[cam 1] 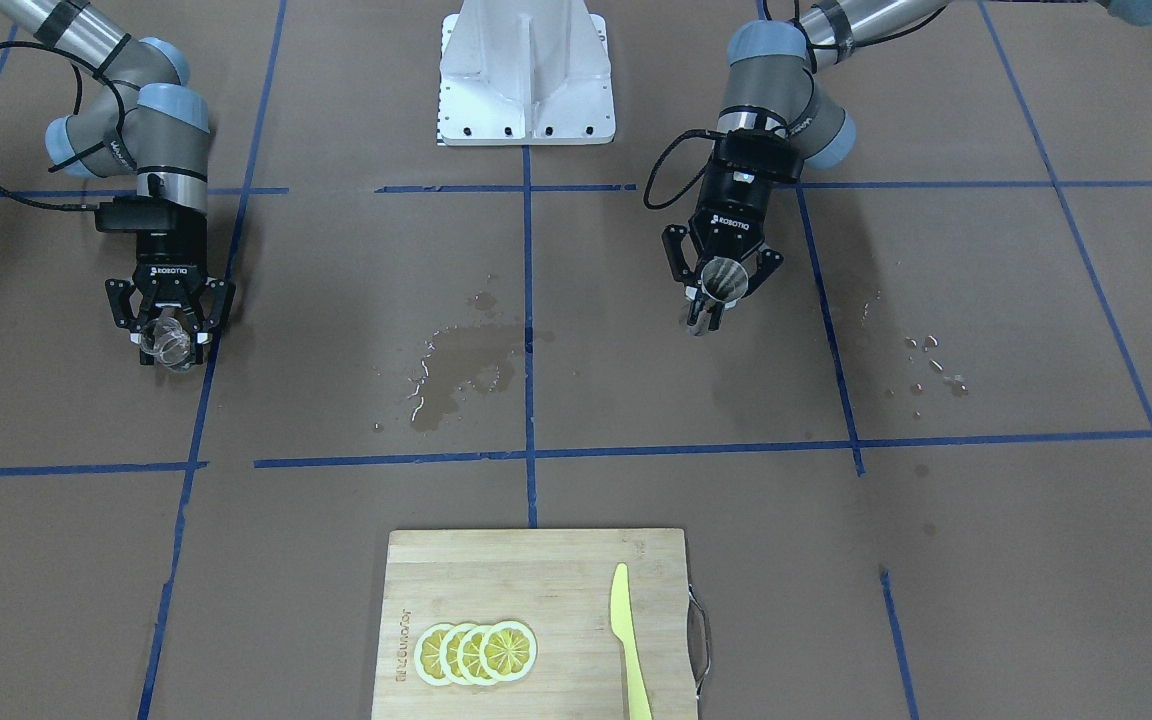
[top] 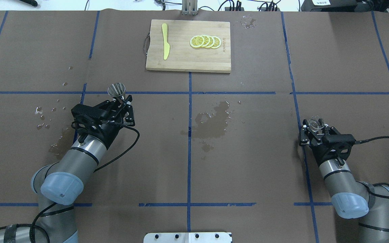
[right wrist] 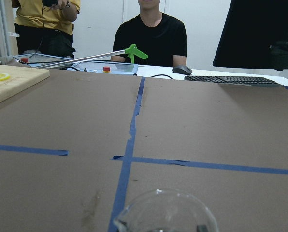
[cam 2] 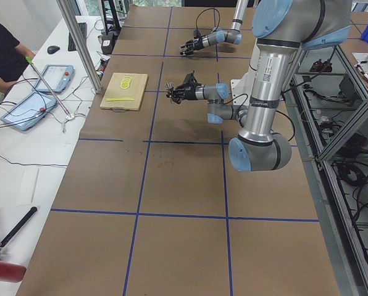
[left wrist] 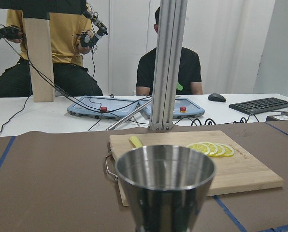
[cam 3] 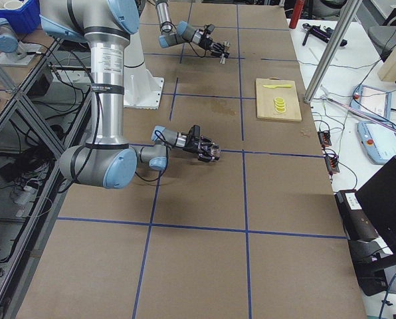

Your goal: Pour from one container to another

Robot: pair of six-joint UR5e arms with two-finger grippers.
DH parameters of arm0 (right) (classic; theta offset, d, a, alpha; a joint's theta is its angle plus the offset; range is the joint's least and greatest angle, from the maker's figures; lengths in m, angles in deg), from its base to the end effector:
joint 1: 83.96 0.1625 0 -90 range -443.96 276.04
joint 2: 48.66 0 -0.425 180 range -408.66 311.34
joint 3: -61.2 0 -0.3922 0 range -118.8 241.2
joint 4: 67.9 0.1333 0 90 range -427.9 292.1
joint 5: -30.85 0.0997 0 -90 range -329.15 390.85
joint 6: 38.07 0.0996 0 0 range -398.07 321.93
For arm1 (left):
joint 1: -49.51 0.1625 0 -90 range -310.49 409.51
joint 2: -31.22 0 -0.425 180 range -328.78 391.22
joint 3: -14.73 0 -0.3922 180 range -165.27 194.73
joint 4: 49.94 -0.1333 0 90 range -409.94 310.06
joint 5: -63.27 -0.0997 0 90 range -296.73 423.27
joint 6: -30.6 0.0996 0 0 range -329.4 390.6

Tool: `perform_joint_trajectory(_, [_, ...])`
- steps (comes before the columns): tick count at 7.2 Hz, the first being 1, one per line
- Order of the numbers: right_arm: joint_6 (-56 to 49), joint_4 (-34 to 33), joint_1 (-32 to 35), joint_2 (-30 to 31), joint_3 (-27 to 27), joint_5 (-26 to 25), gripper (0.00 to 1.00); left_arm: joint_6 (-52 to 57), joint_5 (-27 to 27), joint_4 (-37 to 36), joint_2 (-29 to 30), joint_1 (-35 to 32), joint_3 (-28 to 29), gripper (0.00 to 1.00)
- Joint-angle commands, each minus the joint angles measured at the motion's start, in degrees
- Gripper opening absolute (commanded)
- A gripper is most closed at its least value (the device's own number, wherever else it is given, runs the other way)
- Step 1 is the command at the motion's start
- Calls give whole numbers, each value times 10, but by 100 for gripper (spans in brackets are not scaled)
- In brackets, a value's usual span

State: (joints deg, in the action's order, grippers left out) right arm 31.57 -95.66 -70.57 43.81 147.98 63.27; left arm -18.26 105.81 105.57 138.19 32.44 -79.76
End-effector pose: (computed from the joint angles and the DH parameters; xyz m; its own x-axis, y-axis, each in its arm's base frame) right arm -0.4083 -0.3206 0.5722 0.7843 -0.0050 0.6204 -0.5722 0.3805 0.7265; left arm 0.4762 -0.3624 0.3295 0.6314 0.2714 -0.7264 0.6459 0.3343 0.6863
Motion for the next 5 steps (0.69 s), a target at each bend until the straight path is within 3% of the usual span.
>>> perform_joint_trajectory(1, [-28,4,16,1,8,21,0,4,0,0,2,0,-2,0])
perform_joint_trajectory(3, [-79,63,48,10,37,70,0,4,0,-4,15,1,-2,0])
perform_joint_trajectory(5, [-149,62,71,13,64,107,0,5,1,-8,23,5,-5,0])
